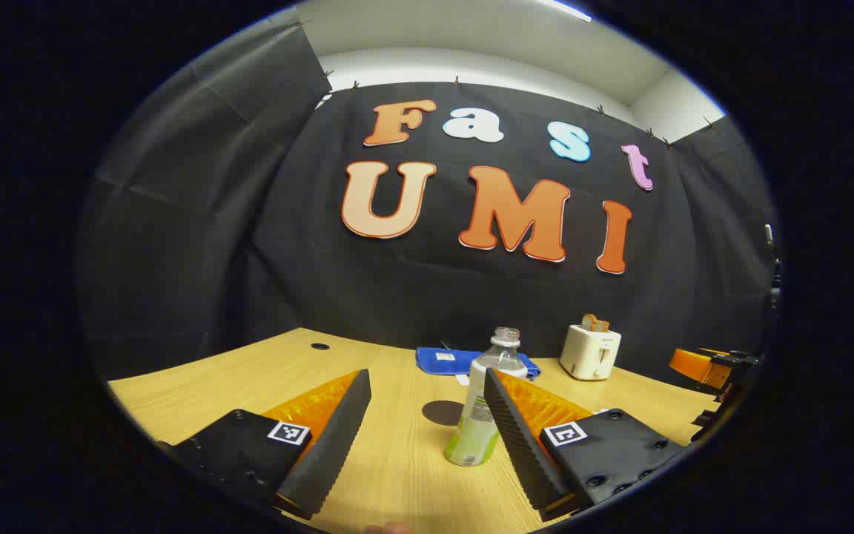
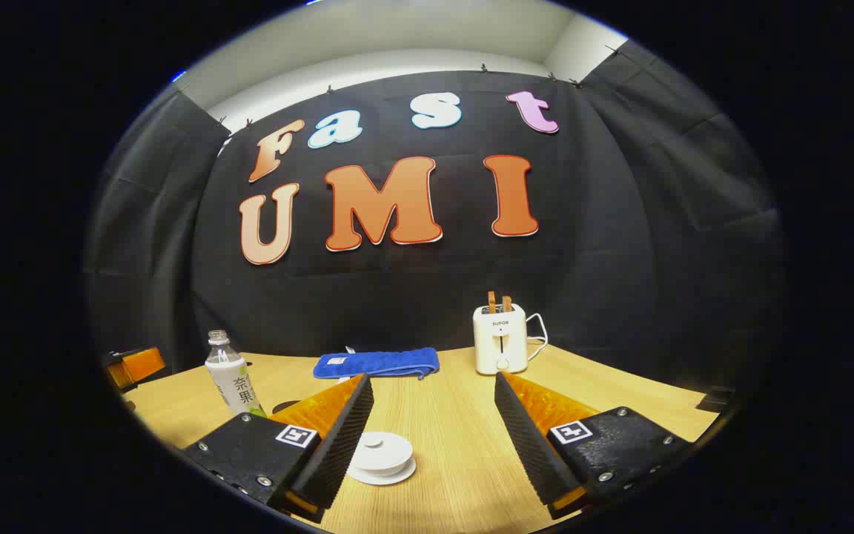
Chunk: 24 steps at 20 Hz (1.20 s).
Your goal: Open the teacup lid with one hand, grasp the water bottle and pour water into the teacup with the other hand; after pouring, place the water bottle on the coaster and then close the teacup lid.
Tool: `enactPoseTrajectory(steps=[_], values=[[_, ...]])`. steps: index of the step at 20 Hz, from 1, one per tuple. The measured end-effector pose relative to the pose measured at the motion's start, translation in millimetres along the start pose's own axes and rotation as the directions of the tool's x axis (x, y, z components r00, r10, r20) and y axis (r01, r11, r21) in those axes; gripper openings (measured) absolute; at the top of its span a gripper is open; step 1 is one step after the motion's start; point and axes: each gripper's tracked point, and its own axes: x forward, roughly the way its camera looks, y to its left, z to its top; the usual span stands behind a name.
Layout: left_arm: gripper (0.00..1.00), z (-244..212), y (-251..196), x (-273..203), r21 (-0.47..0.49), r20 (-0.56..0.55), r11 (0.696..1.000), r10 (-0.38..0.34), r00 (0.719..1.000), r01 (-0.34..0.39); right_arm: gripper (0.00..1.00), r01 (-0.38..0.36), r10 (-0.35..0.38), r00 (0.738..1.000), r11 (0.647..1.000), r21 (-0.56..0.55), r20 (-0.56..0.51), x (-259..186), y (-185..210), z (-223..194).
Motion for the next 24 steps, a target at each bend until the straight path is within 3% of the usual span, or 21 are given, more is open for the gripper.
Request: enactPoseTrajectory(steps=[4, 24], values=[[0.99, 1, 0, 4, 0.045, 0.019, 0.999, 0.027, 0.999, -0.028, 0.98, -0.003, 0.004, 1.000, 1.000, 0.023, -0.016, -1, -3, -5], [0.99, -4, 13, 6, 0.059, 0.002, 0.996, 0.069, 0.998, -0.069, 0.98, -0.023, 0.023, 0.998, 1.000, 0.000, -0.063, 2, 7, -24]])
